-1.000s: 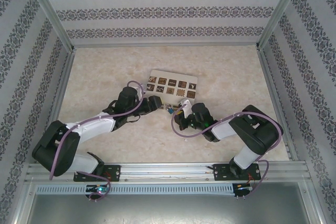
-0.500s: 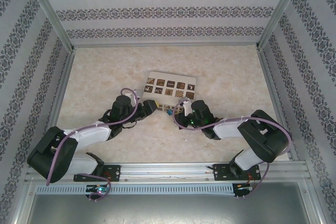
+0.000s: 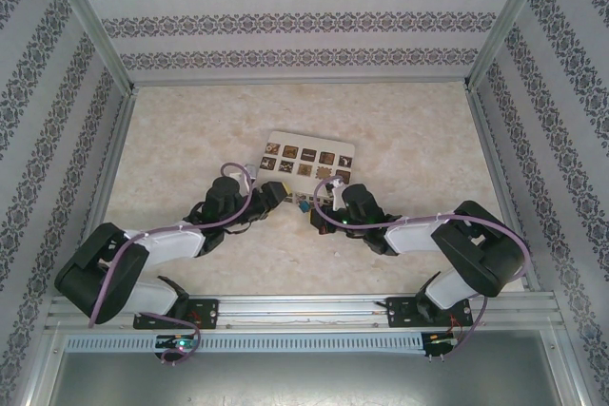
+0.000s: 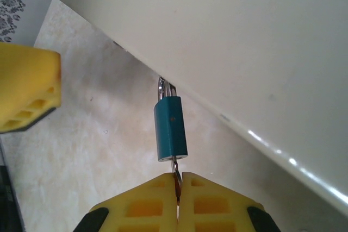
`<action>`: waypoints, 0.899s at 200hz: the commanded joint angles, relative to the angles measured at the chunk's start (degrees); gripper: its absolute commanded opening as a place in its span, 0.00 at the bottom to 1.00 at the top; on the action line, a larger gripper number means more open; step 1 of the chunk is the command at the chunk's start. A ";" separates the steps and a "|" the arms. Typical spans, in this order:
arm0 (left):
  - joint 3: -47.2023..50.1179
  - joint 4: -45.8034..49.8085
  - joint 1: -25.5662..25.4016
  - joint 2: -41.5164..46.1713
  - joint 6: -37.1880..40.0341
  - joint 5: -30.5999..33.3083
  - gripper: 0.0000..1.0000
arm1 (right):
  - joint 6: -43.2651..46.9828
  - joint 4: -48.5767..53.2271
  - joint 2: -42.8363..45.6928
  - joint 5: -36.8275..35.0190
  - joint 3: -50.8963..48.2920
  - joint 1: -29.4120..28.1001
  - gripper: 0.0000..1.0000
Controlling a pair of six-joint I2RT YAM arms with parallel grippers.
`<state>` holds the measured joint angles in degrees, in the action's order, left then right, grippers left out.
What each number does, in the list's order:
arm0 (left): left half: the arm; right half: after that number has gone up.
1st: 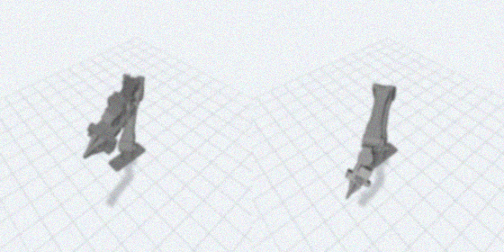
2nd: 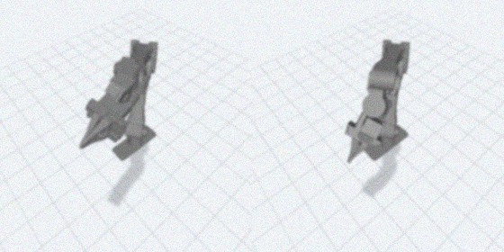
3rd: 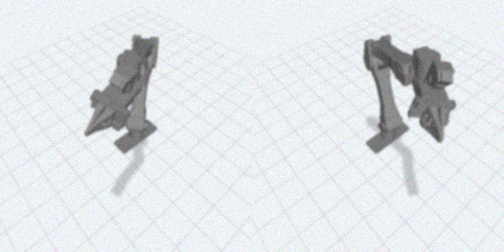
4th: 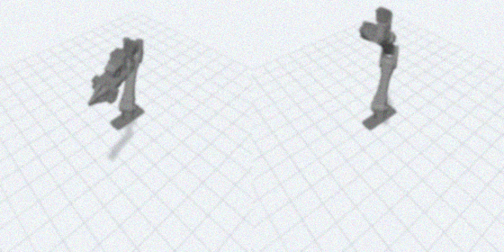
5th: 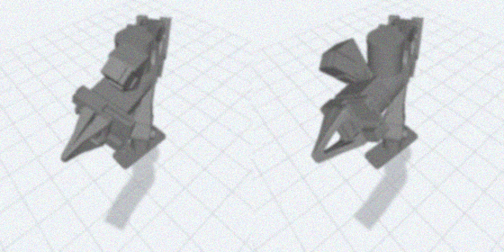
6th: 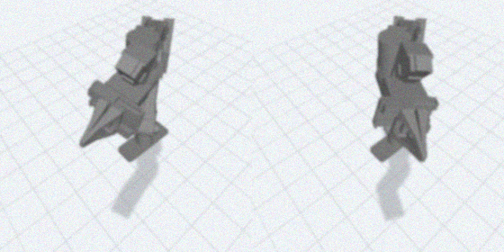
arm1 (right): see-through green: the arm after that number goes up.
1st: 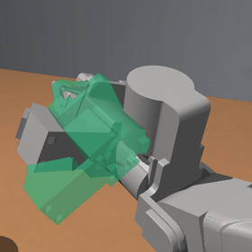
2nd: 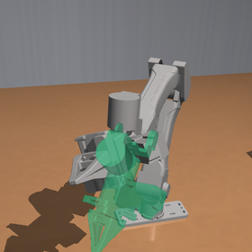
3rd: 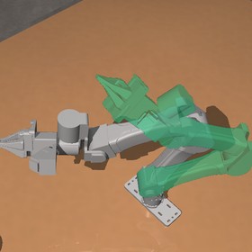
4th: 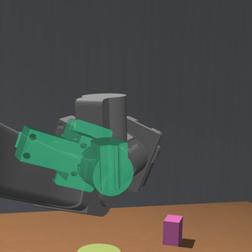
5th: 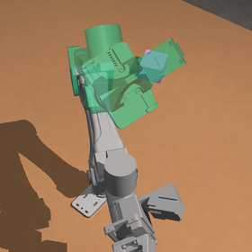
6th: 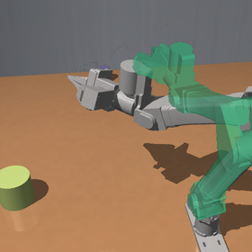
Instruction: Unlock the padlock with the key
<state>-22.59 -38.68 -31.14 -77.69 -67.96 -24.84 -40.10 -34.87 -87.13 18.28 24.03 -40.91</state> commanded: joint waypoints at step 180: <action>0.61 -11.15 -4.02 -9.92 -13.15 2.57 0.49 | -17.93 -4.54 1.35 -4.47 3.94 -3.32 0.01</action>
<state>-22.24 -43.62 -34.20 -85.60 -77.89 -22.20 -56.45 -34.46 -85.93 14.39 25.52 -43.77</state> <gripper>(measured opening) 0.494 0.042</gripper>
